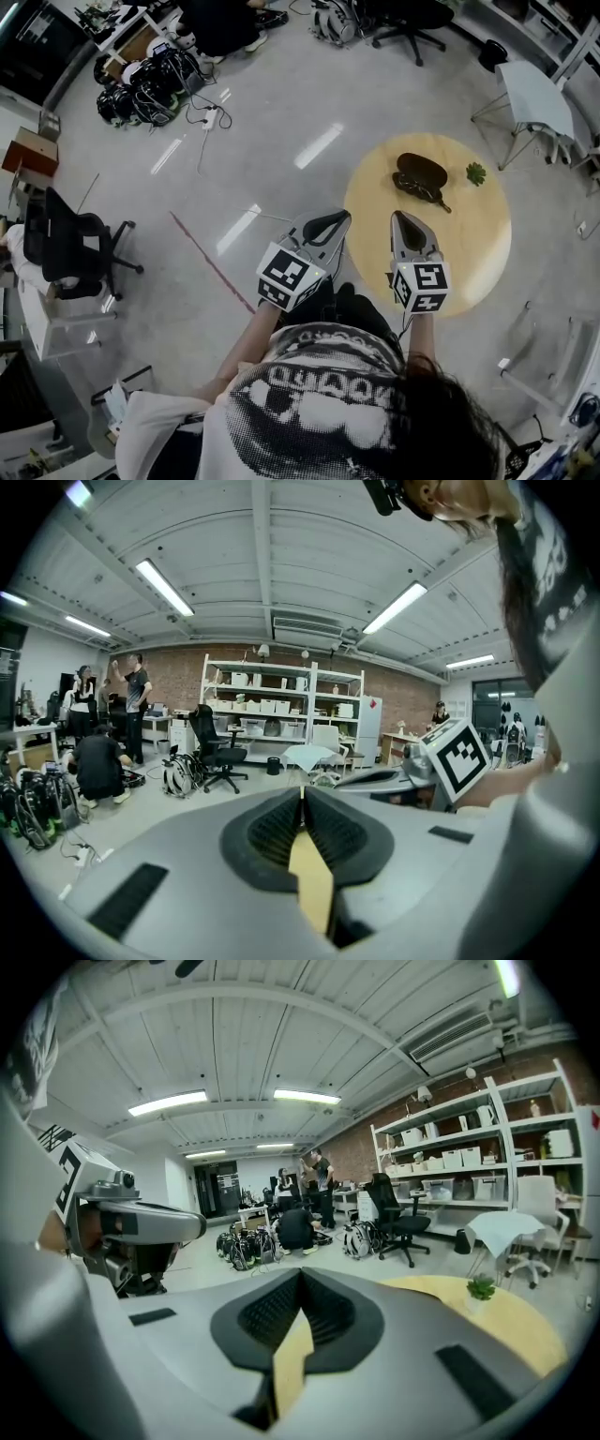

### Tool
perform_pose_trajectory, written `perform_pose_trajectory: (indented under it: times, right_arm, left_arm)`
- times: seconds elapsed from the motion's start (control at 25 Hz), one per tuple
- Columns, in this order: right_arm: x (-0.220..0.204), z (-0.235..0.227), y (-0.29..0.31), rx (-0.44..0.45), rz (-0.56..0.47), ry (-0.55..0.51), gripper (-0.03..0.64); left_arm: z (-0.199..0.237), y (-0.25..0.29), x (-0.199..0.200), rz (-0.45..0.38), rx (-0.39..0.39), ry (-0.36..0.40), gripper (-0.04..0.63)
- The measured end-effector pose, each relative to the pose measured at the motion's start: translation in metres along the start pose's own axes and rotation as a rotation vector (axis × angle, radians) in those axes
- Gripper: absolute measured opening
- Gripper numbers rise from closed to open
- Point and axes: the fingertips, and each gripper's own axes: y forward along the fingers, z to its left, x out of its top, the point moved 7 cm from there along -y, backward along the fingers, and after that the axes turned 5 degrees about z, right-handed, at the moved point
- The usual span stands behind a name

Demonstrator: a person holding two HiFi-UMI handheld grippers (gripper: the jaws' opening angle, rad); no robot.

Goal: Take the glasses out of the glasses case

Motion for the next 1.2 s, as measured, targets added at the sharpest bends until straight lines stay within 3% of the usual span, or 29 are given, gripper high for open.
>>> perform_pose_trajectory:
  times: [0.24, 0.52, 1.2]
  right_arm:
    - [0.001, -0.001, 0.005, -0.006, 0.010, 0.016, -0.006]
    - [0.001, -0.018, 0.009, -0.069, 0.018, 0.065, -0.006]
    - [-0.011, -0.093, 0.077, -0.323, 0.125, 0.248, -0.003]
  left_arm:
    - [0.011, 0.003, 0.005, 0.015, -0.003, 0.003, 0.018]
    - [0.020, 0.026, 0.015, 0.044, -0.073, 0.031, 0.018]
    - [0.092, 0.155, 0.037, 0.136, -0.383, 0.137, 0.018]
